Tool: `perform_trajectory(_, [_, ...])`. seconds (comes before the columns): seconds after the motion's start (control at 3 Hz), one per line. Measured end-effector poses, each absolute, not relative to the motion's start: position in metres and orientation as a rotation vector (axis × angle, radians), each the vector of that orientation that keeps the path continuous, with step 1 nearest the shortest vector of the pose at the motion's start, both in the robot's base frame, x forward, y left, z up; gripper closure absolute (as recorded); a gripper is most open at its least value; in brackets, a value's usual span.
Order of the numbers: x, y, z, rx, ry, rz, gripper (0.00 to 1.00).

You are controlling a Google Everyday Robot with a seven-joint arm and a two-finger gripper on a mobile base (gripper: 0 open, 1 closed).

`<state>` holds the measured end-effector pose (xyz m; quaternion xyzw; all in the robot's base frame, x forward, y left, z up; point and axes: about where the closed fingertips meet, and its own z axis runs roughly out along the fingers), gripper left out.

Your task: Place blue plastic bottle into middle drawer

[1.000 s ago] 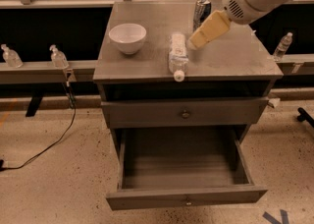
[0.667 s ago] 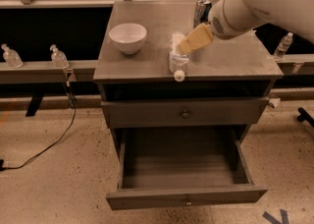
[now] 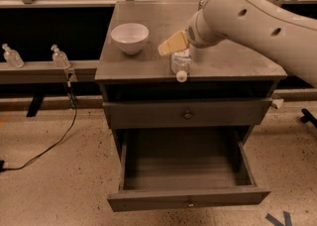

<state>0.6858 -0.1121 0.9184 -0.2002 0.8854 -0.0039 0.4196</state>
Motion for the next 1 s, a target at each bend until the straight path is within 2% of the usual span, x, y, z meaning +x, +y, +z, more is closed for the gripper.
perform_trajectory(0.33, [0.699,-0.090,0.888,-0.260,2.341,0.129,0.02])
perform_trajectory(1.0, [0.700,-0.075,0.853,-0.089,2.437,0.252,0.47])
